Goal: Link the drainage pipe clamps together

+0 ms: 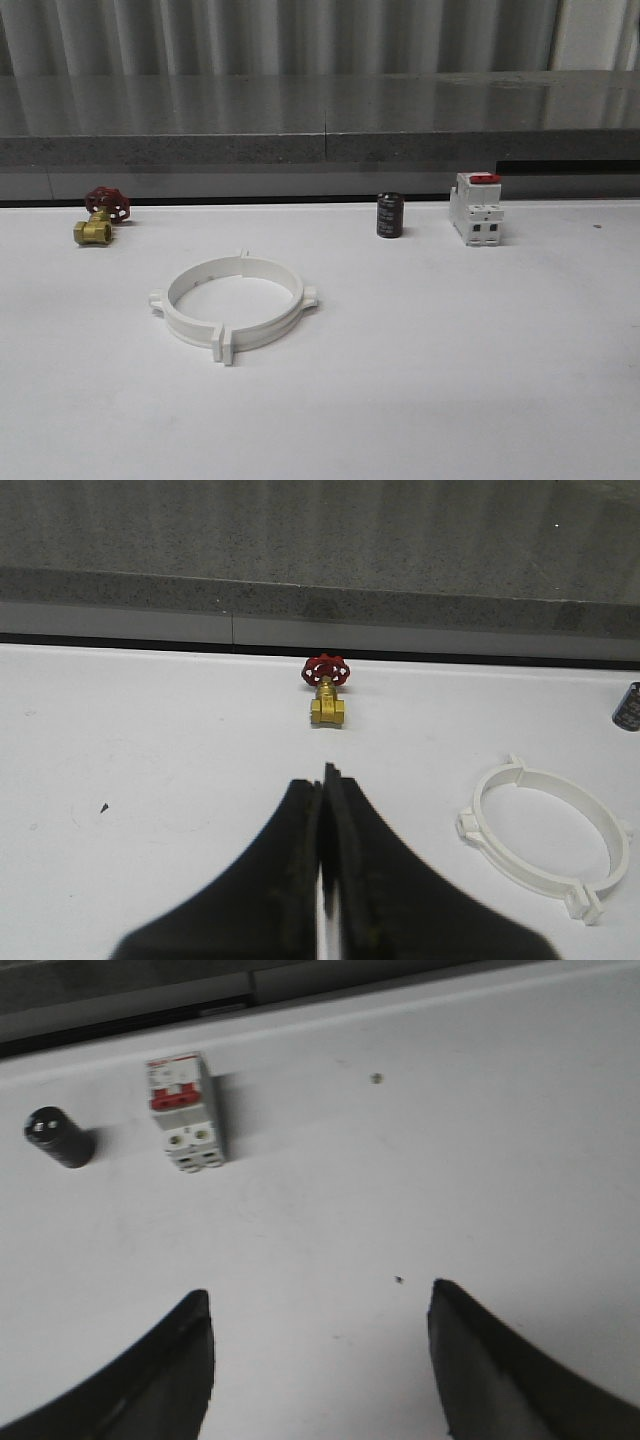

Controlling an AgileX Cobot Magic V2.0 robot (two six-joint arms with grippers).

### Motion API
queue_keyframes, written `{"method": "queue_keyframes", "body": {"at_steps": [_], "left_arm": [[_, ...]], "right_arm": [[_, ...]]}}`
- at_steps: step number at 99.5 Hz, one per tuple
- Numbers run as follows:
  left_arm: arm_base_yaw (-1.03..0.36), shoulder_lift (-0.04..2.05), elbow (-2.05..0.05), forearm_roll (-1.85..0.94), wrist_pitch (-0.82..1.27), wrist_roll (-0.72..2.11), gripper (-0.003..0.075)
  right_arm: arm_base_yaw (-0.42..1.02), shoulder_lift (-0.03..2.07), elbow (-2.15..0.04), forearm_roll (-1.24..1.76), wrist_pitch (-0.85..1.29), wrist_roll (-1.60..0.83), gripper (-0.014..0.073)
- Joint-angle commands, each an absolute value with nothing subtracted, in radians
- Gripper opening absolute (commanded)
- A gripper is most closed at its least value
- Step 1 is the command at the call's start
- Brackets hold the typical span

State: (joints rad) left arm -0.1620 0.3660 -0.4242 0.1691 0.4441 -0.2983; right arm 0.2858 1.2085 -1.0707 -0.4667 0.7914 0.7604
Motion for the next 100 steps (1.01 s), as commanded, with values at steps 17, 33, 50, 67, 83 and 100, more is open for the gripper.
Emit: {"method": "queue_keyframes", "body": {"at_steps": [17, 33, 50, 67, 83, 100], "left_arm": [[-0.159, 0.373, -0.453, 0.170, 0.365, -0.298, -0.0020], [-0.159, 0.373, -0.453, 0.170, 0.365, -0.298, -0.0020], [-0.159, 0.373, -0.453, 0.170, 0.365, -0.298, -0.0020], [-0.159, 0.373, -0.453, 0.170, 0.365, -0.298, -0.0020], [-0.159, 0.373, -0.453, 0.170, 0.365, -0.298, -0.0020], [-0.159, 0.373, -0.453, 0.170, 0.365, -0.298, -0.0020]], "right_arm": [[0.224, 0.865, -0.887, -0.494, 0.770, 0.712, 0.0472], [0.224, 0.676, -0.797, -0.478, 0.848, 0.663, 0.0437], [0.224, 0.549, -0.765, -0.487, 0.916, 0.619, 0.0134], [0.224, 0.523, -0.765, -0.492, 0.935, 0.617, -0.0067], [0.224, 0.523, -0.765, -0.492, 0.934, 0.617, -0.0067], [0.224, 0.523, -0.765, -0.492, 0.934, 0.617, -0.0067]]}}
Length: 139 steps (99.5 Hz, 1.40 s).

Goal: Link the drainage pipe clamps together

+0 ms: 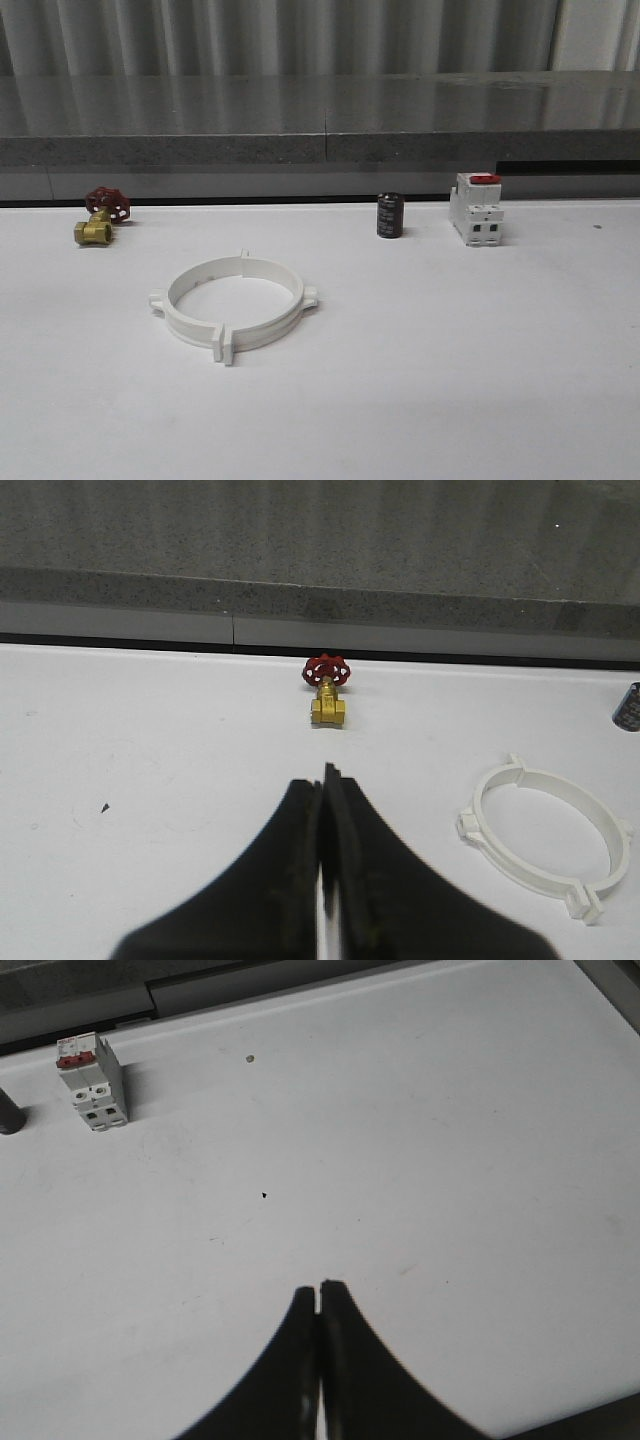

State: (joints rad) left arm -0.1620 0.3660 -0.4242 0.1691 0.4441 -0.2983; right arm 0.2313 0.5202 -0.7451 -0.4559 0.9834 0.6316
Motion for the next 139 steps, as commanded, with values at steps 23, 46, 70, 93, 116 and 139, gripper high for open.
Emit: {"method": "queue_keyframes", "body": {"at_steps": [23, 46, 70, 93, 116, 139], "left_arm": [[-0.159, 0.373, -0.453, 0.170, 0.365, -0.298, -0.0020], [-0.159, 0.373, -0.453, 0.170, 0.365, -0.298, -0.0020], [-0.159, 0.375, -0.453, 0.170, 0.365, -0.298, -0.0020], [-0.159, 0.377, -0.453, 0.170, 0.361, -0.298, -0.0020], [-0.159, 0.377, -0.453, 0.170, 0.361, -0.298, -0.0020], [-0.159, 0.377, -0.453, 0.170, 0.361, -0.298, -0.0020]], "right_arm": [[0.224, 0.523, -0.765, -0.492, 0.933, 0.617, -0.0067], [0.223, 0.427, -0.725, -0.505, 0.825, 0.594, -0.0067], [0.223, 0.172, -0.507, -0.418, 0.692, 0.484, -0.0067], [0.221, -0.031, -0.297, -0.337, 0.526, 0.368, -0.0067], [0.161, -0.023, -0.160, -0.105, 0.348, 0.151, -0.0067], [0.058, -0.023, -0.031, 0.084, 0.146, -0.007, -0.0067]]}}
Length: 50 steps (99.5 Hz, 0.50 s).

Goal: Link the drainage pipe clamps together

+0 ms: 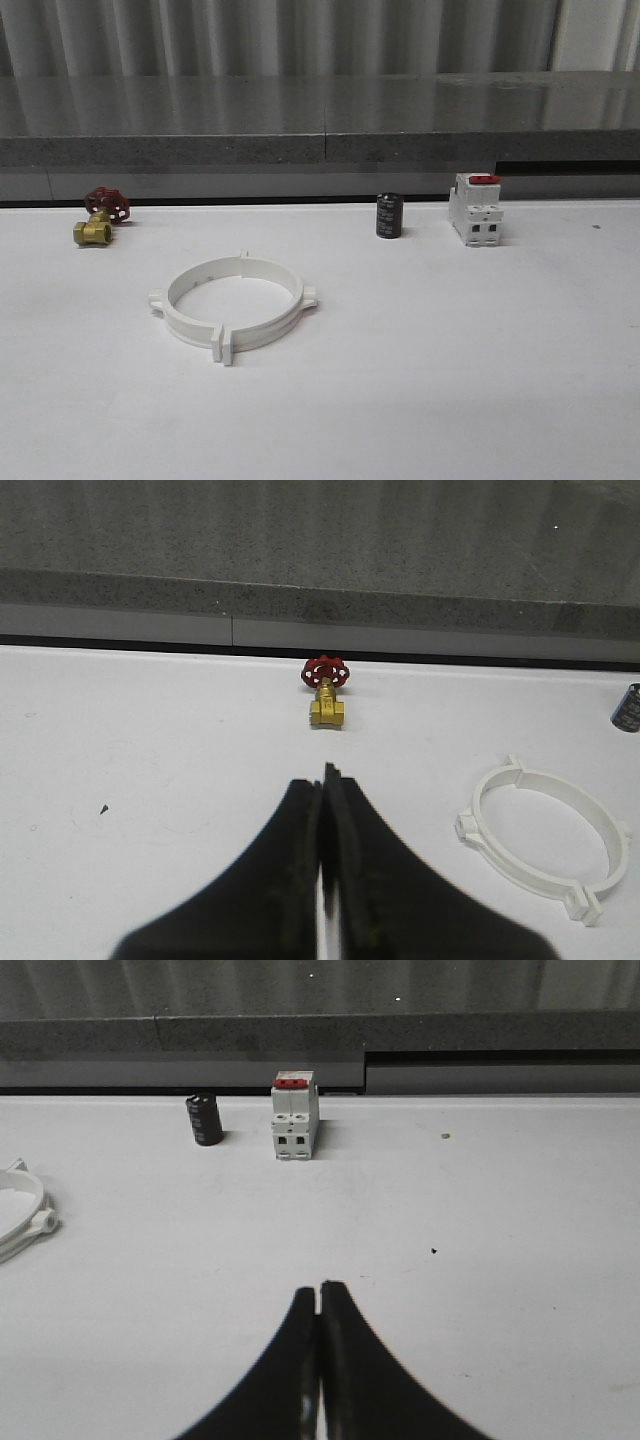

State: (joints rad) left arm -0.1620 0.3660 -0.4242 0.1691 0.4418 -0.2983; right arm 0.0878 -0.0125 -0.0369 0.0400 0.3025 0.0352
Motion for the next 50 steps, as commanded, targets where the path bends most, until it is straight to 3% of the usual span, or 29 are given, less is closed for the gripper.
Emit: {"method": "queue_keyframes", "body": {"at_steps": [1, 50], "left_arm": [[-0.159, 0.377, -0.453, 0.170, 0.361, -0.298, -0.0020], [-0.159, 0.377, -0.453, 0.170, 0.361, -0.298, -0.0020]], "right_arm": [[0.056, -0.023, -0.024, 0.084, 0.133, -0.007, -0.0067], [0.002, -0.024, 0.009, 0.084, 0.066, -0.024, -0.0067]]}}
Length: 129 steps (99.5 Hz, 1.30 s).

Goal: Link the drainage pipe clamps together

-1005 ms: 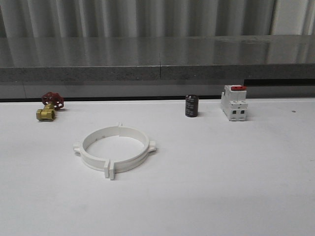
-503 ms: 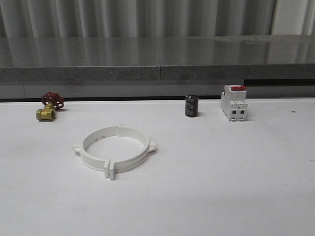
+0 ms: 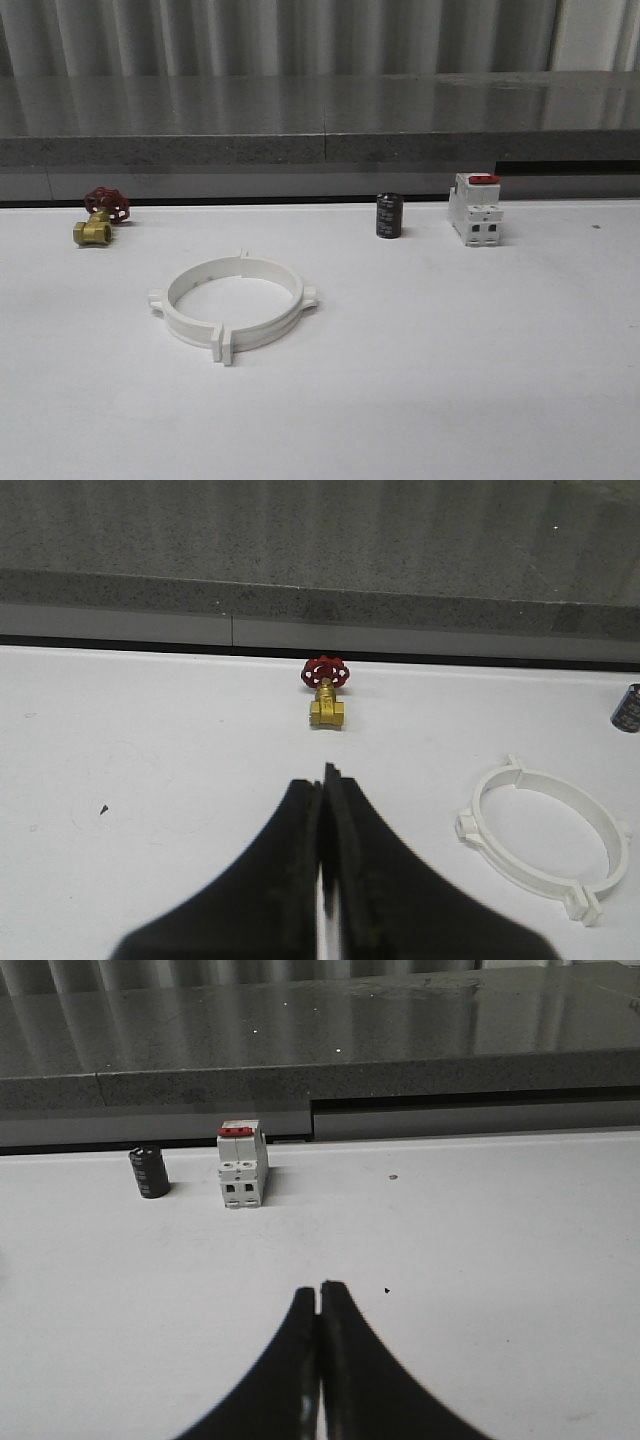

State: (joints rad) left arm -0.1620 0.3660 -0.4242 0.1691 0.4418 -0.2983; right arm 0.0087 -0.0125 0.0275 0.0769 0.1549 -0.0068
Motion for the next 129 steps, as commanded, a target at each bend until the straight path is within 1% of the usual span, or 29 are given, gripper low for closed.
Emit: {"method": "queue_keyframes", "body": {"at_steps": [1, 97, 104, 119, 129], "left_arm": [[-0.159, 0.377, -0.453, 0.170, 0.361, -0.298, -0.0020], [-0.159, 0.377, -0.453, 0.170, 0.359, -0.298, -0.0020], [-0.159, 0.372, -0.440, 0.205, 0.308, -0.298, -0.0020], [-0.159, 0.326, -0.363, 0.184, 0.149, -0.293, -0.0020], [-0.159, 0.262, -0.283, 0.091, 0.073, -0.157, -0.0020]], "right_arm": [[0.002, -0.024, 0.009, 0.084, 0.066, -0.024, -0.0067], [0.002, -0.024, 0.009, 0.084, 0.070, -0.025, -0.0067], [0.002, -0.024, 0.009, 0.084, 0.070, -0.025, -0.0067], [0.002, -0.024, 0.009, 0.084, 0.070, -0.025, -0.0067], [0.002, -0.024, 0.009, 0.084, 0.070, -0.025, -0.0067]]}}
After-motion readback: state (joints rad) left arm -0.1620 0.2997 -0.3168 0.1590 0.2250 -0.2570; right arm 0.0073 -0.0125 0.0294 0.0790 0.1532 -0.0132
